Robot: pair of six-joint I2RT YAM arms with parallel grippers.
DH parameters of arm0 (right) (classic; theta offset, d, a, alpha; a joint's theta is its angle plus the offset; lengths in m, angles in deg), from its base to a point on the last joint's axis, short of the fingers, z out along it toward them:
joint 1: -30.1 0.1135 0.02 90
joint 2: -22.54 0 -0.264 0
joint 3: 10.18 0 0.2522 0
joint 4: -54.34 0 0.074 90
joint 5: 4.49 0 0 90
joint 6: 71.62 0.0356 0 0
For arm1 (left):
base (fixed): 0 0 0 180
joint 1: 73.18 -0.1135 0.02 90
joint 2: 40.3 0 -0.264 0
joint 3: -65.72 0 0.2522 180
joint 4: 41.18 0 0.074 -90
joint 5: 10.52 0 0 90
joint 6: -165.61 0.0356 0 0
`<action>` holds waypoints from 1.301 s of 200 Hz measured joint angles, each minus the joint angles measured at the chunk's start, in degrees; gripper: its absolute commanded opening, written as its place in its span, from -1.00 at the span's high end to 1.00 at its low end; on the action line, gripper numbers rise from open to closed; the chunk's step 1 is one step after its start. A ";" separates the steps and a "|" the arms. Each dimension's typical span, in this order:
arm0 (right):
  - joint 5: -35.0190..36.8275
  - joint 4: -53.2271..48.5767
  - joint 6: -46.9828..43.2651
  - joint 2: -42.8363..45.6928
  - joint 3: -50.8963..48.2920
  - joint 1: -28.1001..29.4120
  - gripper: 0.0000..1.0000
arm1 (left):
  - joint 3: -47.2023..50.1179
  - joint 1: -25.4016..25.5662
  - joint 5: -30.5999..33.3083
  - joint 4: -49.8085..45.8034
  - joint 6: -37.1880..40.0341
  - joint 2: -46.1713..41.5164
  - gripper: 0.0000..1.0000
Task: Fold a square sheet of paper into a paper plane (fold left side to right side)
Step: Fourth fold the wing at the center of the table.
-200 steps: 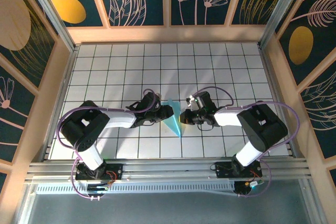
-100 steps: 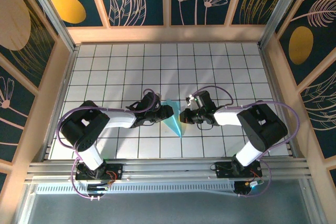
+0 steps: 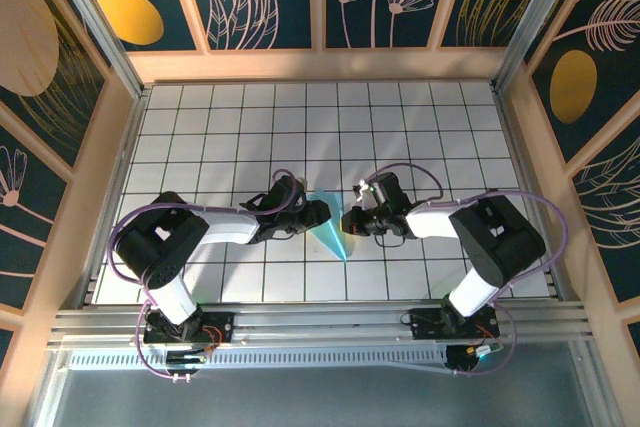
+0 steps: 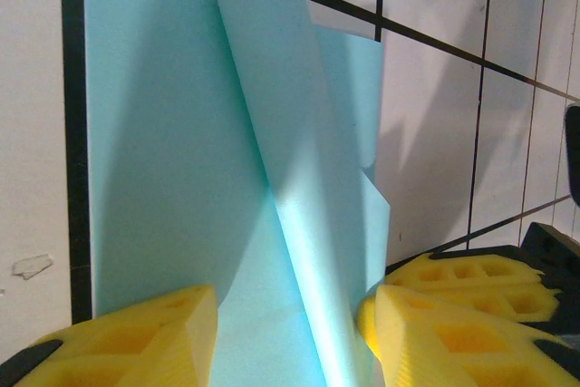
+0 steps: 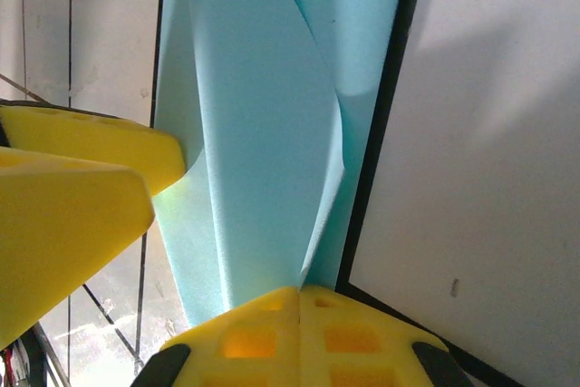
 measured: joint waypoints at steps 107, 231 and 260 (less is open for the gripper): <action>-0.26 0.13 0.00 -0.66 0.24 0.00 0.98 | -0.35 0.02 3.34 -6.12 2.19 -3.37 -0.16; -0.26 -0.02 0.00 -0.66 0.33 0.00 0.98 | -9.79 0.00 -4.87 -4.26 5.55 3.63 0.67; -0.26 -0.04 0.00 -0.66 0.33 0.02 0.97 | -9.92 0.00 -4.90 -4.81 5.73 5.86 0.67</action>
